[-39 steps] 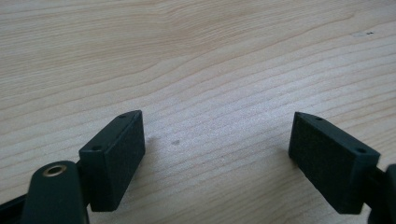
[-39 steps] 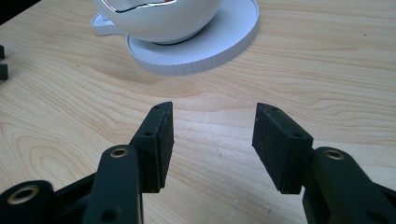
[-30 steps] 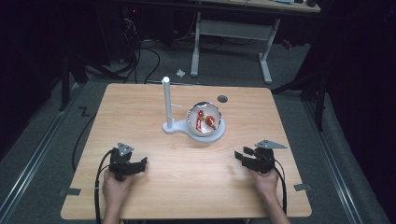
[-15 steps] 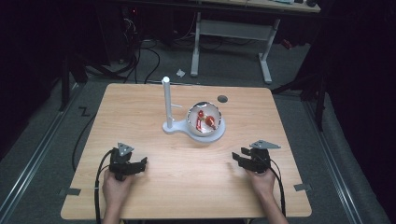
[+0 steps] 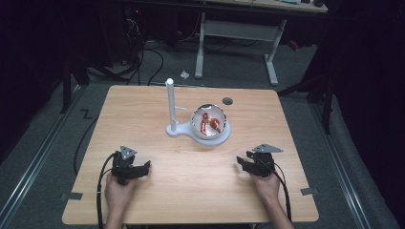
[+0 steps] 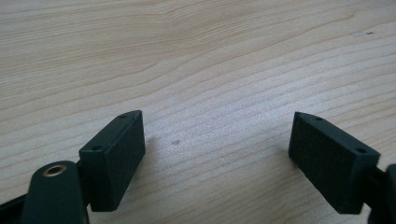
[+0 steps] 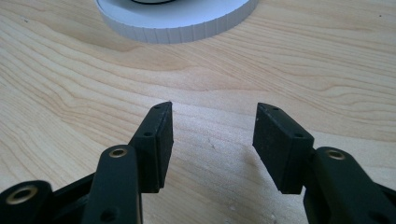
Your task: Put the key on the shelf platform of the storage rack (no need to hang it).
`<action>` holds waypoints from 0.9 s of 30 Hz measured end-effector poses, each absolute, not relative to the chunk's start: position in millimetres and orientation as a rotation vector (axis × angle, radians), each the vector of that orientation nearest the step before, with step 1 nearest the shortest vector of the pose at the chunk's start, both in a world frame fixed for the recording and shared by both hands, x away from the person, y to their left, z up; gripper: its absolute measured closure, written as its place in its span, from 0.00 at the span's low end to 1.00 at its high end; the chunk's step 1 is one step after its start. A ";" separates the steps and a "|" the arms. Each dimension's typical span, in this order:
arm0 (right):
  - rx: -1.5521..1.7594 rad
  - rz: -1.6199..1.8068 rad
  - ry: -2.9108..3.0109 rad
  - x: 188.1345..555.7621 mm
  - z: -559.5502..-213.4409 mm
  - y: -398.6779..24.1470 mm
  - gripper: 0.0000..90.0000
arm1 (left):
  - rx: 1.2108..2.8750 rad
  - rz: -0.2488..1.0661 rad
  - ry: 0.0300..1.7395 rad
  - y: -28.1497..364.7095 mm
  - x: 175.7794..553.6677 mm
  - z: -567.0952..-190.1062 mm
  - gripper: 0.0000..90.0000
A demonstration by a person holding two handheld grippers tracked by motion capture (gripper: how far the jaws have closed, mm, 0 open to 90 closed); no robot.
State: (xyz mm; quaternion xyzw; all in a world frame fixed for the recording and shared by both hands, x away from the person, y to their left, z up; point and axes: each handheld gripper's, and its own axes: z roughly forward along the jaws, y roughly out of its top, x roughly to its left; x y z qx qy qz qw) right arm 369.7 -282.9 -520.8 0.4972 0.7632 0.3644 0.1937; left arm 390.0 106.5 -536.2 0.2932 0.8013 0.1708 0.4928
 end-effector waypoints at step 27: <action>1.332 0.918 2.158 369.4 -530.7 -274.7 0.49 | 0.711 0.413 1.945 106.3 389.8 -536.1 0.21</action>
